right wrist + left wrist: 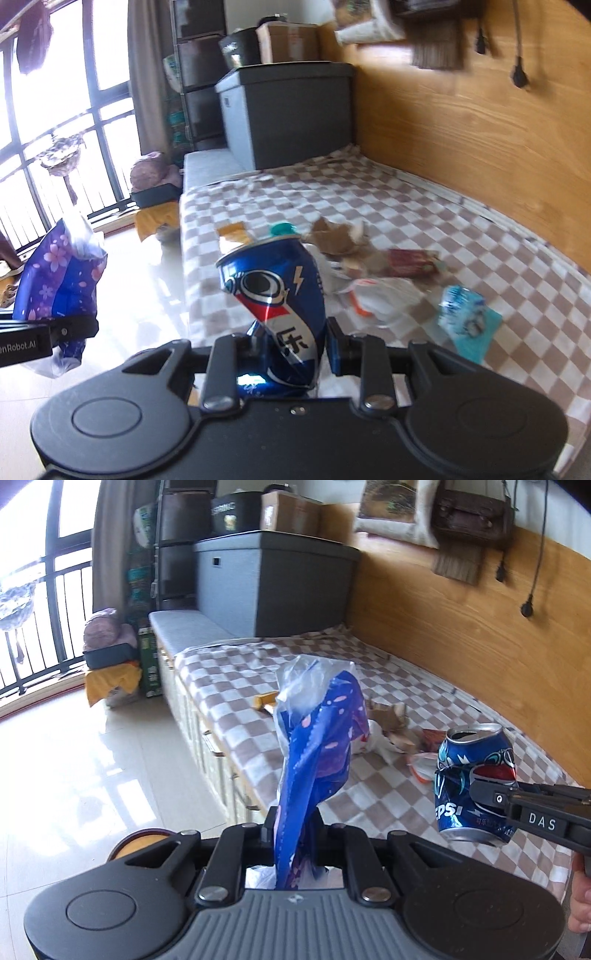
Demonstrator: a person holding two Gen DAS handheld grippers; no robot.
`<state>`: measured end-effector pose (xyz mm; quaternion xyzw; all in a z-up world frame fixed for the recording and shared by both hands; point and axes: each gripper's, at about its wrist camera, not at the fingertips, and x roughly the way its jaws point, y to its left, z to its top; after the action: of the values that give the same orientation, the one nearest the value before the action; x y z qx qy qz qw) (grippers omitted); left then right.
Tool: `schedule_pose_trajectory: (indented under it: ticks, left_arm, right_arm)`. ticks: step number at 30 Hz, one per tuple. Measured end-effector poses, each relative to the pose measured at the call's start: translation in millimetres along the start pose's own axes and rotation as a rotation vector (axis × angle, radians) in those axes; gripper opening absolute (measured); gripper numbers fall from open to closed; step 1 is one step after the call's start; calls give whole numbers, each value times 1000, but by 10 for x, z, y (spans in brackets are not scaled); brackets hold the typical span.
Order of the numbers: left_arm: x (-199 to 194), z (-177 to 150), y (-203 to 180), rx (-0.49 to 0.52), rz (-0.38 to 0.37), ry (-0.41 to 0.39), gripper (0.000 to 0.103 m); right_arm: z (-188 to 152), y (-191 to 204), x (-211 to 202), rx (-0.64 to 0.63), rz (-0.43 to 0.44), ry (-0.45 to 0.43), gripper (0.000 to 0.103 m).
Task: Collect trash
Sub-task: 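Carry the snack bag and Pepsi can with both tools over the wastebasket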
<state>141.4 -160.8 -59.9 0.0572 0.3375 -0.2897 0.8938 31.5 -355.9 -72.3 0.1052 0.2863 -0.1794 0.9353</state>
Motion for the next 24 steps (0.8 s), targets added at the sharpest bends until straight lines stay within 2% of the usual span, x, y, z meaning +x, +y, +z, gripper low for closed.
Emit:
schedule_pose_trajectory:
  ticks: [14, 20, 24]
  left_arm:
    - [-319, -117, 880, -145, 173, -19, 15]
    - [-250, -232, 1316, -224, 213, 0, 15]
    - [-34, -255, 1626, -297, 219, 27, 15]
  right_arm:
    - [156, 1051, 273, -133, 194, 6, 30]
    - [95, 1540, 550, -173, 251, 47, 30]
    - [41, 1821, 842, -180, 267, 98, 30]
